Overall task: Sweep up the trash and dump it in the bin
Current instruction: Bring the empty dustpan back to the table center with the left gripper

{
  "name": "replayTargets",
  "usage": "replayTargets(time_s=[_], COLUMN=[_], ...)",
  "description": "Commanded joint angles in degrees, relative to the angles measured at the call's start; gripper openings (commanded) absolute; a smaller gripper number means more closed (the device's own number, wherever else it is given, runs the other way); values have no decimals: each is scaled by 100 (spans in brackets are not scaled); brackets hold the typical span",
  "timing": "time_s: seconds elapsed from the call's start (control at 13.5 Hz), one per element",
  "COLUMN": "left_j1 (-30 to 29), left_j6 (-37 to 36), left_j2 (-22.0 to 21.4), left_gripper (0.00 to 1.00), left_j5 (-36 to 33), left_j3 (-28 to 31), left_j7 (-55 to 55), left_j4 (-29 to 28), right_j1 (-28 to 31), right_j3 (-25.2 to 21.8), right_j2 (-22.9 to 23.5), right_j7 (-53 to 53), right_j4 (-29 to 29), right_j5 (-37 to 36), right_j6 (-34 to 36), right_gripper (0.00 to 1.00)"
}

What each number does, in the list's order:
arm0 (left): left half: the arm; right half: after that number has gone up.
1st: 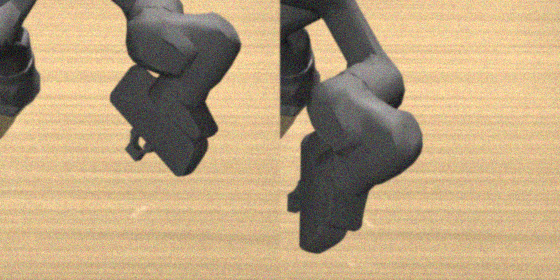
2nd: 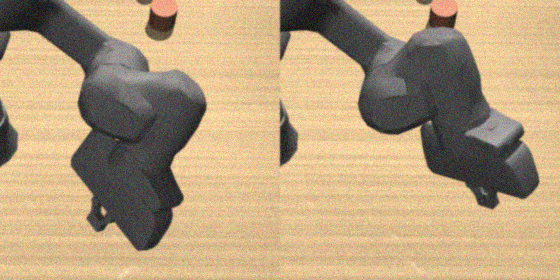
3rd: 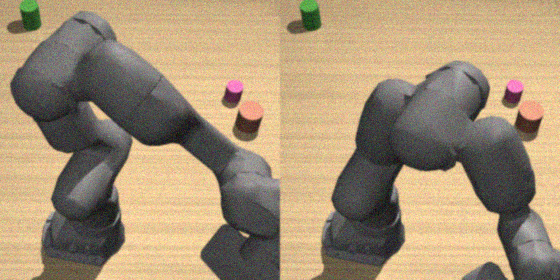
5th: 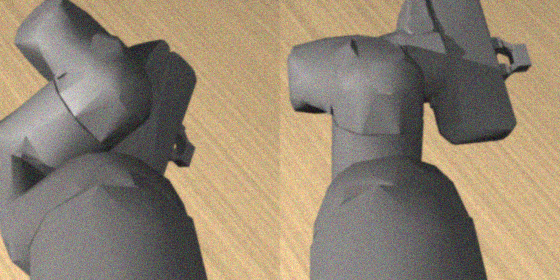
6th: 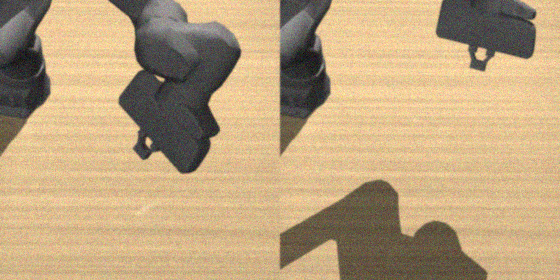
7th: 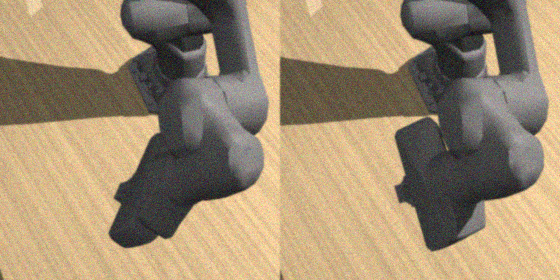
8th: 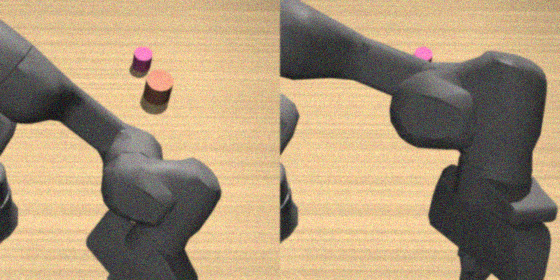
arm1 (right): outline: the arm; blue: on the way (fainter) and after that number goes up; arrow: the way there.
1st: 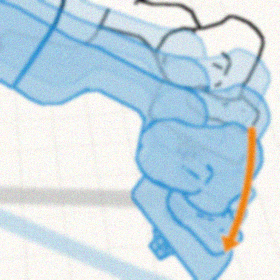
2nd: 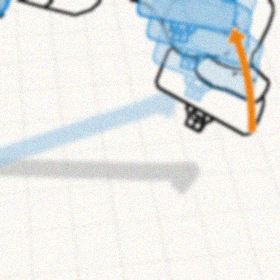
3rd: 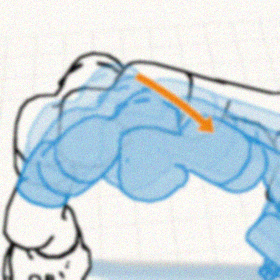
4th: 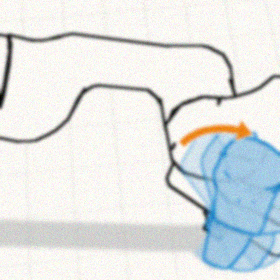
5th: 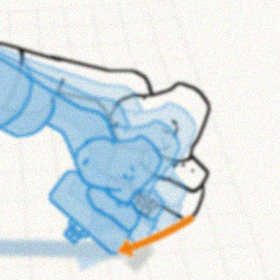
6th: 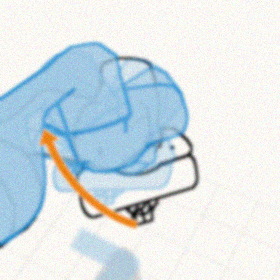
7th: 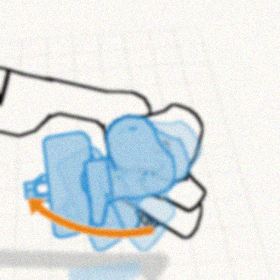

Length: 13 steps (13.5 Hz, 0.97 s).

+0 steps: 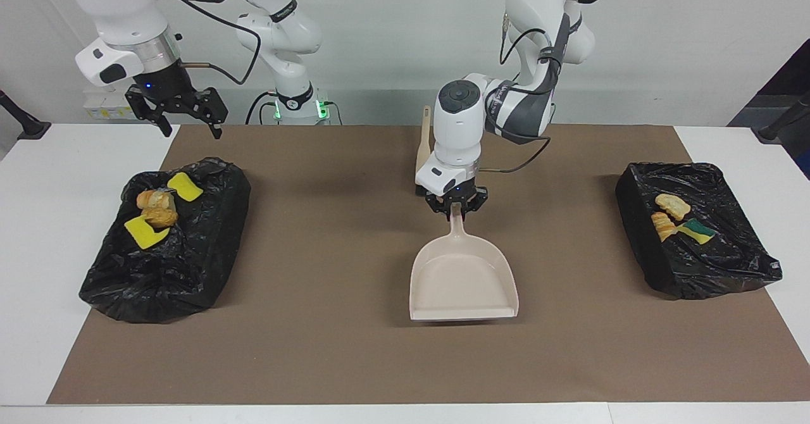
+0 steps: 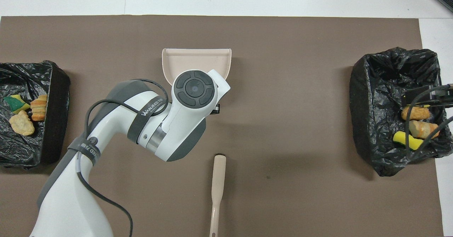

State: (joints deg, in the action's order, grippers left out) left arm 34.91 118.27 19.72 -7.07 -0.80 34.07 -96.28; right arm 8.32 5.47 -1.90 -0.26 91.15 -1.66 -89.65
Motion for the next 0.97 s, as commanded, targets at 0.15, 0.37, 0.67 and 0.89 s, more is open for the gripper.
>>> replayTargets(time_s=[0.15,0.37,0.67,0.89], left_j1=[217,429,499,333], left_j6=[293,451,337,171], left_j2=[93,366,340,235], left_gripper=[0,0,54,100], left_j5=[109,109,127,118], left_j3=[89,89,89,106], left_j7=[90,74,38,-267], left_j4=[-110,-84,-233,-242], right_j1=[-6,-6,-6,3], right_j3=[-11,-11,-11,-11], right_j2=[-91,-91,-91,-82], right_j7=[-132,-123,-132,-114], right_j4=[-18,-18,-18,-18], right_j5=[25,25,25,25], right_j6=[414,405,387,378], right_gripper=[100,100,100,100])
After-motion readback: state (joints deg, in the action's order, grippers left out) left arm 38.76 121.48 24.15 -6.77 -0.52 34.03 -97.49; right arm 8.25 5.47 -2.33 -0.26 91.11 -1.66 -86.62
